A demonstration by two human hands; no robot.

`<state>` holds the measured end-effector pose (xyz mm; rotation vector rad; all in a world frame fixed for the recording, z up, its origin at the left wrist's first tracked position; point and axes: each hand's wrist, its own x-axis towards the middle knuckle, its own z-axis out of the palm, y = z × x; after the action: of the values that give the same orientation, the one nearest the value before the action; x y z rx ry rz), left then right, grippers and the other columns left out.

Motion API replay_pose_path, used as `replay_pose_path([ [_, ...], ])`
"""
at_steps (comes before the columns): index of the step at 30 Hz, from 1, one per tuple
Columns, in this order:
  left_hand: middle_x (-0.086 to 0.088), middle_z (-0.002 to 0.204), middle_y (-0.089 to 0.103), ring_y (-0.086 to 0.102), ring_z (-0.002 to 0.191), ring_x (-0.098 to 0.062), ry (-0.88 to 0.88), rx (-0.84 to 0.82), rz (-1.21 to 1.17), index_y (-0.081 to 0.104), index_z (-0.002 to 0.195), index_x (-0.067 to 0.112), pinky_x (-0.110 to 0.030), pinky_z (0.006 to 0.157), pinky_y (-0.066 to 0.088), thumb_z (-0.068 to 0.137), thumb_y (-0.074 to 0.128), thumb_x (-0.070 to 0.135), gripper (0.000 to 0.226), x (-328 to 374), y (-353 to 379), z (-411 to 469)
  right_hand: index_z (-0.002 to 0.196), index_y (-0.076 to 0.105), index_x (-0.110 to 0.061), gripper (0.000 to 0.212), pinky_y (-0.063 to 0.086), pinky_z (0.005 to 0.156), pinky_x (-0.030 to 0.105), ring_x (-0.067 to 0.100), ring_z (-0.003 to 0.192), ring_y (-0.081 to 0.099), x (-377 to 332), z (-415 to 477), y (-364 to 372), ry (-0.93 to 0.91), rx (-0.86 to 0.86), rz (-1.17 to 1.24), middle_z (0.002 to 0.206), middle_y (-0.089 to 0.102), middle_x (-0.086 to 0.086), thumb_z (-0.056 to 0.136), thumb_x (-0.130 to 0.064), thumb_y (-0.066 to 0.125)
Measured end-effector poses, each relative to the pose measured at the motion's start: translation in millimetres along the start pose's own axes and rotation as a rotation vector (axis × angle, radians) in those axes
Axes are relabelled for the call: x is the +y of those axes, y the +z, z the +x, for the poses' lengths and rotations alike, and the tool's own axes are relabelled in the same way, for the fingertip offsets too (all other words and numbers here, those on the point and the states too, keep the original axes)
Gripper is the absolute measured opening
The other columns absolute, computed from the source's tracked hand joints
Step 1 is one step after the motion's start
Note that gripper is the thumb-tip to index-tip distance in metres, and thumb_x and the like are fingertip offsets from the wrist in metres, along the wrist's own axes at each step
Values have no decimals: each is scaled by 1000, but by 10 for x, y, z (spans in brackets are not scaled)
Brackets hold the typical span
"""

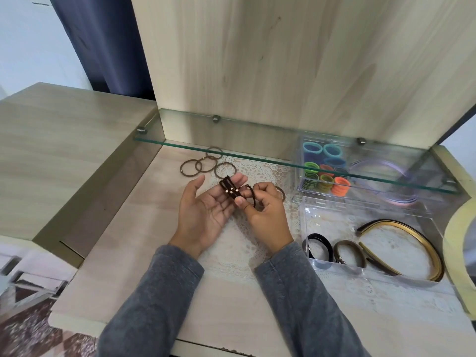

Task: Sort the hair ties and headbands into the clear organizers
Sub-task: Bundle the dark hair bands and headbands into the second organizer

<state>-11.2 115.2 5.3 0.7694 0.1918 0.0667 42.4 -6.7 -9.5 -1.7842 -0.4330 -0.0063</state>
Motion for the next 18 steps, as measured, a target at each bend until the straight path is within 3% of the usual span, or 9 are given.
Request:
replay_pose_path([
  [1, -18, 133, 62, 60, 119, -26, 9, -6, -11, 58, 130, -4, -34, 108, 43, 95, 27, 46, 68, 1, 2, 2, 79, 69, -10, 6, 41, 89, 40, 26, 96, 45, 6, 3, 3, -3, -2, 2, 90, 45, -6, 80, -9, 74],
  [3, -18, 134, 62, 58, 123, -26, 35, 1, -50, 58, 129, -4, -34, 110, 43, 93, 30, 46, 68, 1, 9, 0, 75, 65, -30, 22, 41, 87, 41, 26, 93, 45, 15, 8, 10, -13, 4, -11, 89, 44, -7, 80, -11, 75],
  [5, -18, 136, 60, 56, 128, -25, 50, 4, -117, 60, 130, -6, -36, 113, 40, 92, 31, 47, 71, 13, 16, -9, 73, 61, -38, 30, 42, 88, 43, 24, 93, 45, 10, 10, 13, -6, 7, -15, 88, 44, -9, 80, -13, 75],
  [13, -13, 142, 57, 51, 135, -21, 41, -61, -146, 55, 137, -1, -34, 114, 39, 87, 35, 50, 75, 41, 40, -43, 75, 61, -35, 25, 42, 96, 46, 25, 99, 46, 2, -2, 10, 1, -16, -16, 89, 46, -10, 82, -14, 74],
  [18, -10, 135, 63, 54, 132, -18, 58, 24, -28, 55, 134, 1, -26, 105, 48, 104, 28, 37, 53, -2, 77, -11, 75, 61, -37, 27, 41, 97, 47, 26, 101, 46, 4, -12, 12, -8, -9, 6, 89, 46, -10, 81, -14, 74],
])
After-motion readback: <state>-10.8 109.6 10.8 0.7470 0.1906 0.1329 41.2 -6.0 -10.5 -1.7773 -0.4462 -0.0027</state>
